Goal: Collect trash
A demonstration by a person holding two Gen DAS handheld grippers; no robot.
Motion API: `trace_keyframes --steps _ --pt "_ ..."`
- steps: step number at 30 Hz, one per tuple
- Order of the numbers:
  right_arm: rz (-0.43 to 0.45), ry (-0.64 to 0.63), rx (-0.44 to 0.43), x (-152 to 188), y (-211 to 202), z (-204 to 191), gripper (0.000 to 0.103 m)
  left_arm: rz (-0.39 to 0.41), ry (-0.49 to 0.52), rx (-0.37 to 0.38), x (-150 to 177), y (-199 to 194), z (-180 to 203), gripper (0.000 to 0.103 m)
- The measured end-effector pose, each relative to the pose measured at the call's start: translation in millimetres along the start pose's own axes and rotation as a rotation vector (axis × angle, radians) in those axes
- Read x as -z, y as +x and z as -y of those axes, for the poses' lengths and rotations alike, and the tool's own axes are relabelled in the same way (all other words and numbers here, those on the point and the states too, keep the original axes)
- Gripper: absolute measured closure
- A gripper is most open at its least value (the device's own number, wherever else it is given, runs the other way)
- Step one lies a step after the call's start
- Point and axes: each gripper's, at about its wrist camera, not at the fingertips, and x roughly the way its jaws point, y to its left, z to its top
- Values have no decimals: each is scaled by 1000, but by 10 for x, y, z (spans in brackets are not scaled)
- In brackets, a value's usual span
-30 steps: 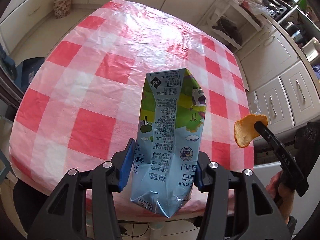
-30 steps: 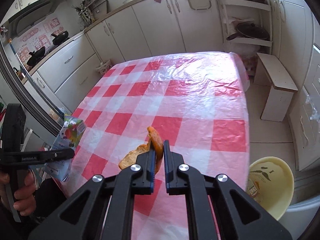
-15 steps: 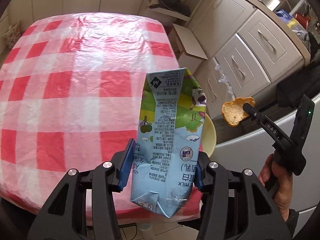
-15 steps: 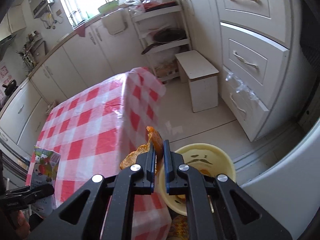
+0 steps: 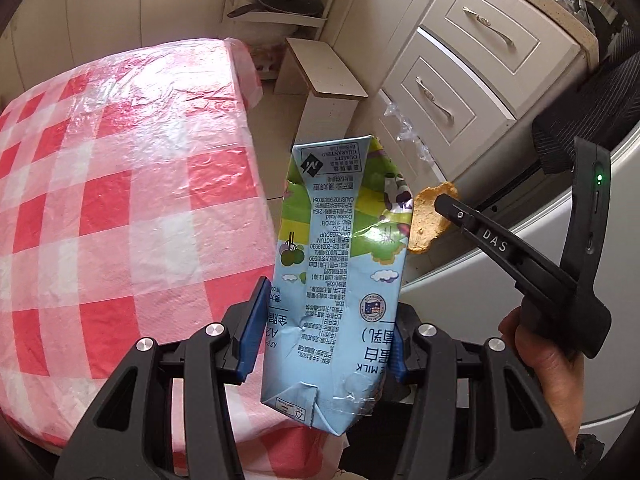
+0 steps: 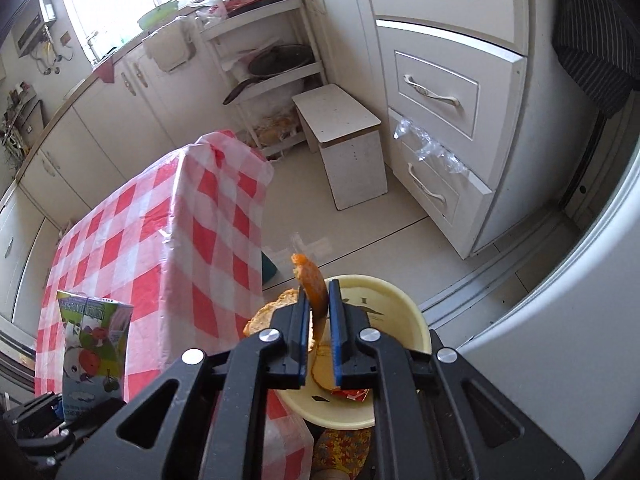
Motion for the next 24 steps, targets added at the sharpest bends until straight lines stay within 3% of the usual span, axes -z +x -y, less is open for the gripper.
trace_keyframes --steps 1,5,7,12,14,17,21,24 --pt "11 10 -4 -11 -18 18 69 -1 6 -2 -7 23 21 55" --pt "66 21 -29 -65 -176 24 65 -6 30 -10 -51 149 147 55" --pt "126 21 -40 -104 -333 9 53 -11 39 -10 -74 218 209 55" --pt "305 -5 -41 -191 -778 -75 36 -34 37 -7 -185 475 368 55" --pt "363 -16 -34 -225 -912 -96 34 -71 39 -8 -251 649 450 54" --pt "434 -21 -14 -264 -1059 -79 28 -134 22 -1 -321 855 515 44" --pt "462 17 -27 -301 -1112 7 25 -133 0 23 -337 845 516 30" --pt "475 38 -44 -324 -1137 28 25 -122 -7 45 -346 746 466 26"
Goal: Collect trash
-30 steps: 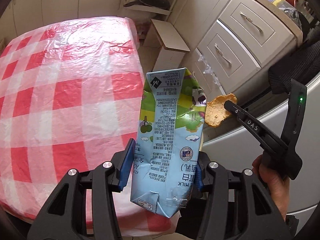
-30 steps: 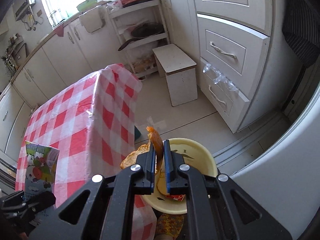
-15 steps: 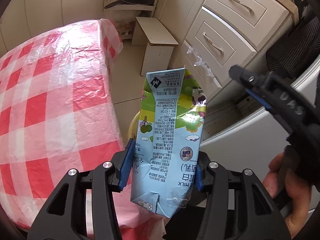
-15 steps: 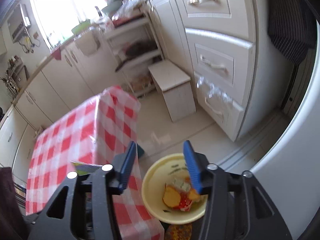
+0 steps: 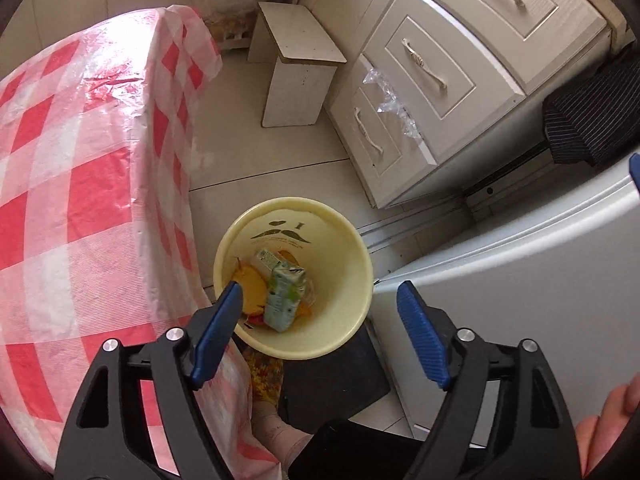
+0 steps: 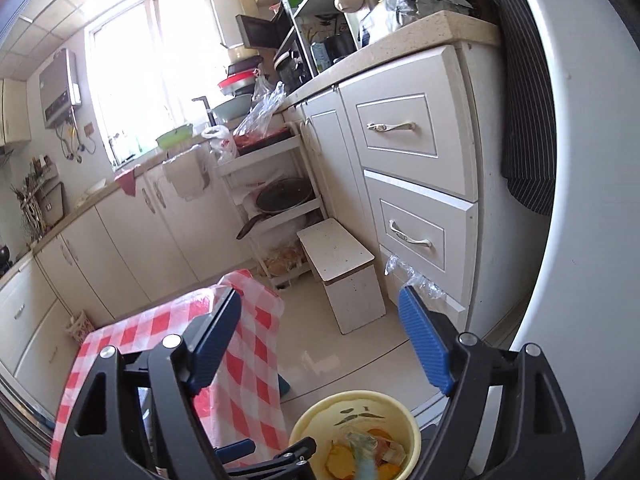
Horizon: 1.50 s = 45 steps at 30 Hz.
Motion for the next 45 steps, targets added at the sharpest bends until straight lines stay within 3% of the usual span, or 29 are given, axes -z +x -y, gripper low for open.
trace_keyframes --steps 5,12,18,25,35,45 --pt "30 -37 -14 -18 -137 -119 22 79 -38 -4 109 -495 -173 26" --pt "20 -178 -34 235 -477 -553 9 285 -50 -169 781 -1602 -661 17" --pt "-20 -362 -131 923 -917 -1046 8 406 -87 -342 1378 -2359 -1085 15" --pt "-11 -400 -196 1081 -1557 -1284 7 531 -72 -454 1987 -3032 -1184 8" --pt "-6 -366 -204 1111 -2160 -1528 7 600 -84 -510 2564 -3517 -1124 8" --pt "63 -385 -219 1306 -2503 -1666 7 644 -111 -564 2936 -3754 -1142 8"
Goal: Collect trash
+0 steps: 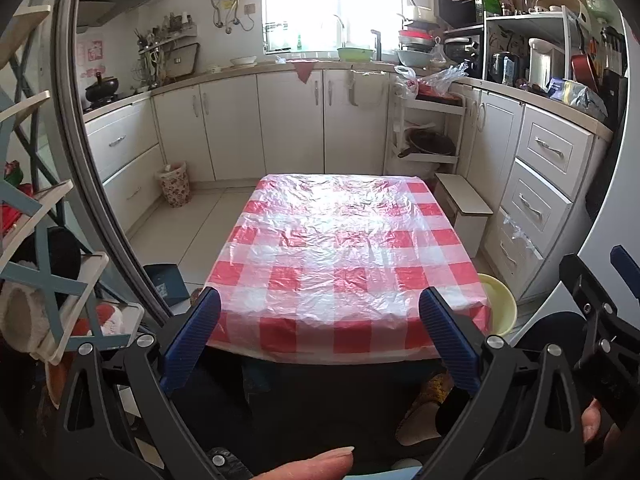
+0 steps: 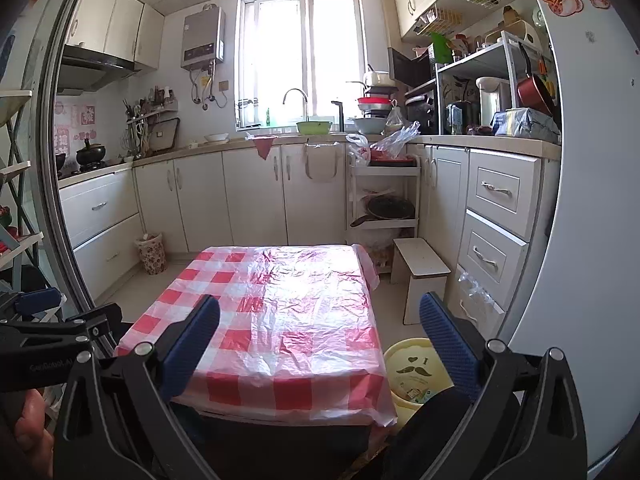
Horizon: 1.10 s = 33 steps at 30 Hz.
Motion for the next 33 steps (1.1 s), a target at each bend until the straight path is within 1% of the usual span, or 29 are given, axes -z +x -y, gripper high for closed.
trace_keyframes --steps 9,33 --pt "8 -32 -1 33 -28 -120 7 6 -12 -45 32 -73 -120 8" --pt "-2 -49 -8 75 -37 -206 7 10 -12 -48 51 -95 -134 8"
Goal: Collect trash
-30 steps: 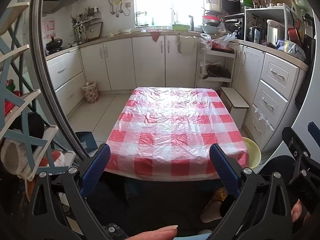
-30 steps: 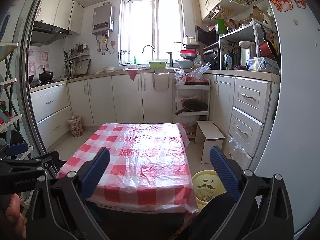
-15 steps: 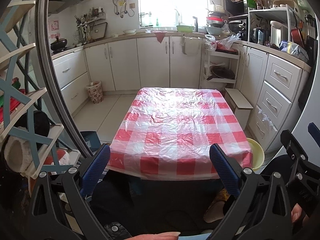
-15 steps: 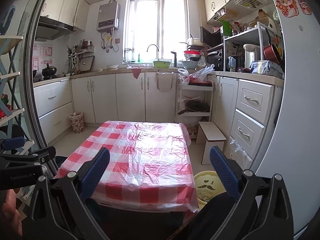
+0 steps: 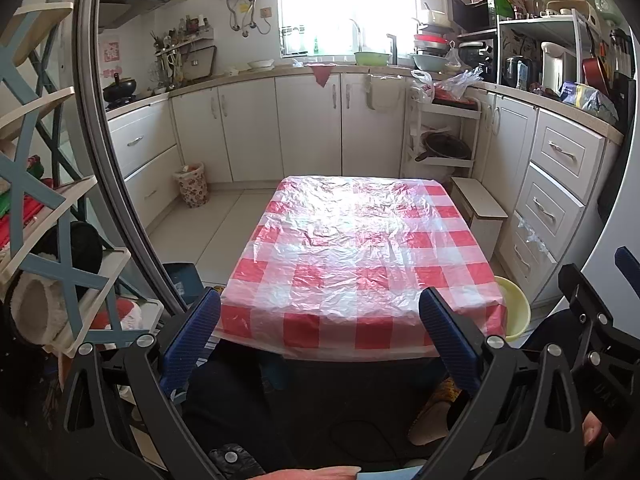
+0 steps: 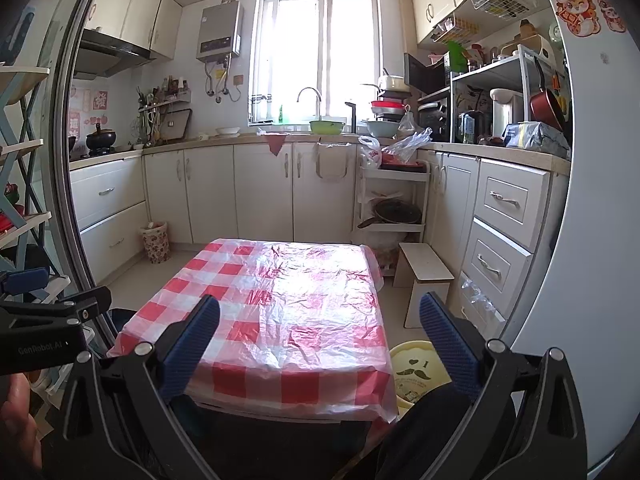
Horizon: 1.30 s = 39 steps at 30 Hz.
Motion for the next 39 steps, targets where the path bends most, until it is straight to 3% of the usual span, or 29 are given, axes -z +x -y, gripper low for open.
trace_keyframes --steps 39 --pt "-9 -14 -15 44 18 47 7 -2 -2 -12 -3 -6 -77 8"
